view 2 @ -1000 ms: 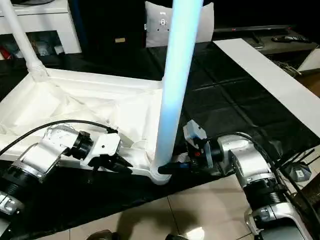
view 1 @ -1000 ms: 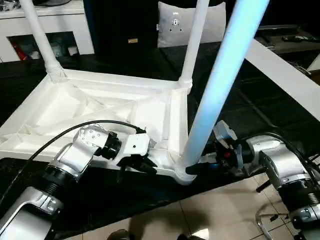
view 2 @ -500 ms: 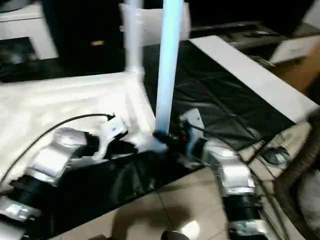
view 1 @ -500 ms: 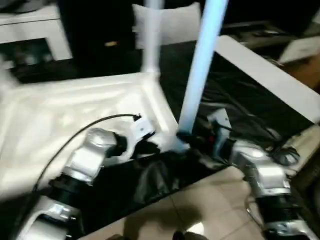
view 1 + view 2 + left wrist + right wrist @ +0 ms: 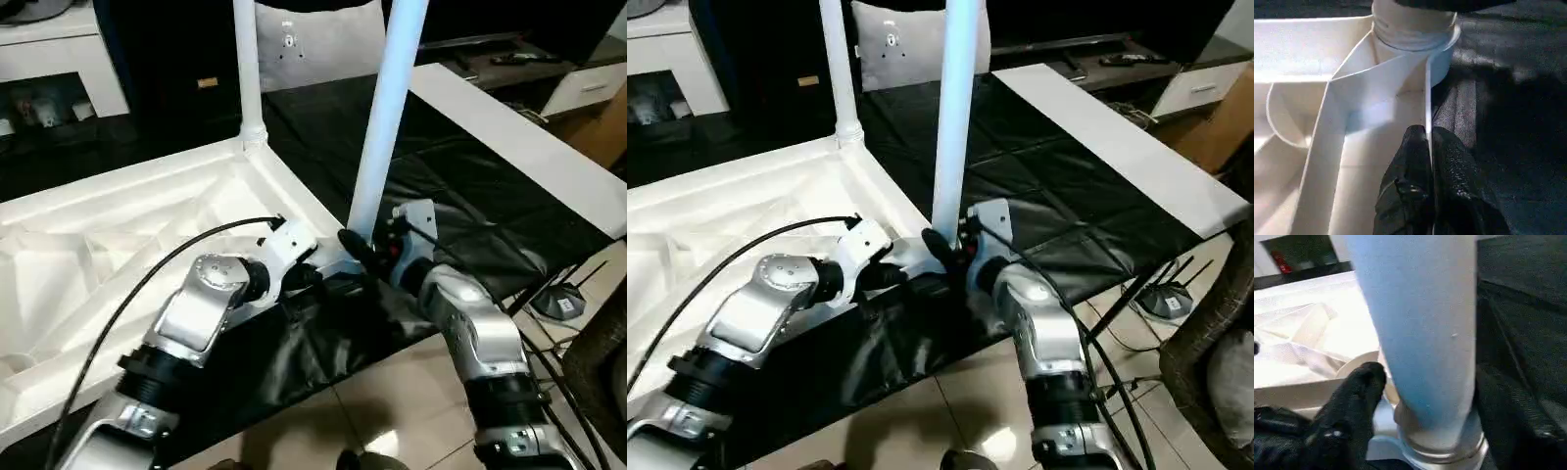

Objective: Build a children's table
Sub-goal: Rotate leg to tighten

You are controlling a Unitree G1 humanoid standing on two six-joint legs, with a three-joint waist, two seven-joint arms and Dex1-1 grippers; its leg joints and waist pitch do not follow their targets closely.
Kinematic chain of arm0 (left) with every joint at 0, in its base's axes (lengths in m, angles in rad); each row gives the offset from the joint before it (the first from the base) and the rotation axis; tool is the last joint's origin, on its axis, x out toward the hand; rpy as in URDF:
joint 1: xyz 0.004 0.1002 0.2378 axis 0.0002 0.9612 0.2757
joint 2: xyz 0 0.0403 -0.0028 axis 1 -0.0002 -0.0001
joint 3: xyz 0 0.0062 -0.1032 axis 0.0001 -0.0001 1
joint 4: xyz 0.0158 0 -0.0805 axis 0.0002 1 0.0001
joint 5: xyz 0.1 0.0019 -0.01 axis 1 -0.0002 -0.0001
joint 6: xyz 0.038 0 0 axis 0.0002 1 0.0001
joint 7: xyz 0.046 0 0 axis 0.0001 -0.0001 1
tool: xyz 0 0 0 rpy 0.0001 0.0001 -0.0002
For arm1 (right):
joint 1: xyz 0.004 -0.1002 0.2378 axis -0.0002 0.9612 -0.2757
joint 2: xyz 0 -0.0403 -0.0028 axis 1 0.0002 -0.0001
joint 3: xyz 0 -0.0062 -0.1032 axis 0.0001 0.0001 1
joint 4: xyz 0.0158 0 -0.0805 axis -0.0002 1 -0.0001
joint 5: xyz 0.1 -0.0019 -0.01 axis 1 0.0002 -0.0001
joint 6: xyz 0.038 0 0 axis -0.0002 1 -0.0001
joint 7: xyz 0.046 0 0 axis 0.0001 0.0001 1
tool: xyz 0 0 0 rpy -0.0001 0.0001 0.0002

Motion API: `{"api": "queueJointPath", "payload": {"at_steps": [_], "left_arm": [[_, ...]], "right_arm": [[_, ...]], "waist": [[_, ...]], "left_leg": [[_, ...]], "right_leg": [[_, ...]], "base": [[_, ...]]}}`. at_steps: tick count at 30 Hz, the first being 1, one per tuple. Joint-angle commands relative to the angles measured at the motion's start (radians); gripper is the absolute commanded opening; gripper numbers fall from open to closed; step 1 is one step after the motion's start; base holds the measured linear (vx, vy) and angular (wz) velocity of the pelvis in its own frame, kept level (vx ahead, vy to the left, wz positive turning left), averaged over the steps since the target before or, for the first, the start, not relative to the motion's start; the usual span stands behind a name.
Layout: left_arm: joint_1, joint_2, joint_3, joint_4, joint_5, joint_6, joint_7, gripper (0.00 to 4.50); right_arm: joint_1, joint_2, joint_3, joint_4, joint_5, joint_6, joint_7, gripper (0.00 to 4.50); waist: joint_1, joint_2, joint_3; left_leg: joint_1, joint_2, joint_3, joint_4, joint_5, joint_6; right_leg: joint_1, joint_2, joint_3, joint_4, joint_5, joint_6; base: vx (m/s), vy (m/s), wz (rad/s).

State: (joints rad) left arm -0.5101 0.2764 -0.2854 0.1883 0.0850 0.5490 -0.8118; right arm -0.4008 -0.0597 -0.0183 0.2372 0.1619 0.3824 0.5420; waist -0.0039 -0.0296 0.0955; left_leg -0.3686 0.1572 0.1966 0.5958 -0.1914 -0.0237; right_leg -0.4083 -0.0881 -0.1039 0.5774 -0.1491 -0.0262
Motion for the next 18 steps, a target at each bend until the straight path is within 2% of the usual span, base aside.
{"api": "queueJointPath", "payload": {"at_steps": [1, 4, 5, 6, 7, 9, 11, 12, 15, 17, 18], "left_arm": [[0.002, 0.019, -0.011, -0.042, -0.003, -0.044, -0.039, 0.0], [0.009, 0.046, -0.018, -0.044, -0.014, -0.067, -0.084, 0.0], [0.011, 0.053, -0.021, -0.045, -0.018, -0.069, -0.094, 0.0], [0.011, 0.053, -0.021, -0.045, -0.018, -0.069, -0.094, 0.0], [0.017, 0.097, -0.037, -0.035, -0.037, -0.131, -0.163, 0.0], [0.018, 0.115, -0.044, -0.029, -0.042, -0.162, -0.193, 0.0], [0.019, 0.134, -0.051, -0.025, -0.051, -0.181, -0.228, 0.0], [0.018, 0.17, -0.066, -0.012, -0.065, -0.25, -0.31, 0.0], [0.018, 0.209, -0.083, -0.001, -0.088, -0.3, -0.42, 0.0], [0.009, 0.233, -0.103, 0.016, -0.095, -0.336, -0.479, 0.0], [0.004, 0.239, -0.111, 0.023, -0.096, -0.354, -0.493, 0.0]], "right_arm": [[0.033, -0.027, 0.059, -0.042, 0.044, 0.014, 0.115, 3.56], [0.051, -0.081, 0.067, -0.07, 0.053, 0.01, 0.187, 3.7], [0.056, -0.097, 0.072, -0.077, 0.053, 0.006, 0.21, 3.89], [0.056, -0.097, 0.072, -0.077, 0.053, 0.006, 0.21, 3.89], [0.074, -0.181, 0.093, -0.097, 0.064, -0.008, 0.326, 4.09], [0.079, -0.211, 0.097, -0.102, 0.072, -0.009, 0.369, 4.23], [0.079, -0.241, 0.098, -0.102, 0.077, -0.016, 0.41, 4.34], [0.067, -0.297, 0.102, -0.089, 0.083, -0.032, 0.484, 4.44], [0.042, -0.354, 0.117, -0.065, 0.086, -0.083, 0.588, 4.44], [0.028, -0.394, 0.139, -0.053, 0.094, -0.126, 0.685, 4.44], [0.024, -0.405, 0.146, -0.048, 0.099, -0.129, 0.713, 4.44]], "waist": [[0.013, 0.003, -0.069], [0.02, 0.002, -0.073], [0.021, 0.003, -0.072], [0.023, 0.004, -0.071], [0.028, 0.012, -0.069], [0.031, 0.008, -0.069], [0.037, 0.007, -0.067], [0.04, 0.004, -0.067], [0.045, 0.006, -0.066], [0.047, 0.004, -0.066], [0.054, 0.005, -0.066]], "left_leg": [[0.01, 0.078, -0.042, -0.077, -0.23, 0.044], [0.006, 0.078, -0.04, -0.076, -0.172, 0.059], [0.006, 0.078, -0.039, -0.076, -0.166, 0.064], [0.008, 0.079, -0.038, -0.076, -0.168, 0.068], [0.008, 0.078, -0.039, -0.076, -0.171, 0.068], [0.01, 0.079, -0.037, -0.076, -0.184, 0.075], [0.011, 0.081, -0.037, -0.077, -0.197, 0.068], [0.012, 0.078, -0.04, -0.076, -0.206, 0.065], [0.019, 0.082, -0.037, -0.077, -0.219, 0.055], [0.018, 0.083, -0.037, -0.078, -0.223, 0.052], [0.023, 0.086, -0.036, -0.078, -0.23, 0.05]], "right_leg": [[0.048, -0.084, 0.069, -0.077, -0.373, -0.165], [0.053, -0.081, 0.068, -0.065, -0.293, -0.19], [0.052, -0.082, 0.069, -0.065, -0.283, -0.196], [0.051, -0.081, 0.069, -0.065, -0.282, -0.201], [0.052, -0.081, 0.068, -0.065, -0.288, -0.202], [0.052, -0.08, 0.07, -0.065, -0.289, -0.2], [0.051, -0.082, 0.07, -0.068, -0.314, -0.2], [0.051, -0.083, 0.067, -0.073, -0.346, -0.195], [0.045, -0.083, 0.07, -0.073, -0.363, -0.195], [0.046, -0.083, 0.071, -0.07, -0.361, -0.197], [0.044, -0.084, 0.072, -0.07, -0.365, -0.2]], "base": [[0.0, 0.0, 0.0], [0.0, 0.0, 0.0], [0.0, 0.0, 0.0], [0.0, 0.0, 0.0], [0.0, 0.0, 0.0], [0.0, 0.0, 0.0], [0.0, 0.0, 0.0], [0.0, 0.0, 0.0], [0.0, 0.0, 0.0], [0.0, 0.0, 0.0], [0.0, 0.0, 0.0]]}}
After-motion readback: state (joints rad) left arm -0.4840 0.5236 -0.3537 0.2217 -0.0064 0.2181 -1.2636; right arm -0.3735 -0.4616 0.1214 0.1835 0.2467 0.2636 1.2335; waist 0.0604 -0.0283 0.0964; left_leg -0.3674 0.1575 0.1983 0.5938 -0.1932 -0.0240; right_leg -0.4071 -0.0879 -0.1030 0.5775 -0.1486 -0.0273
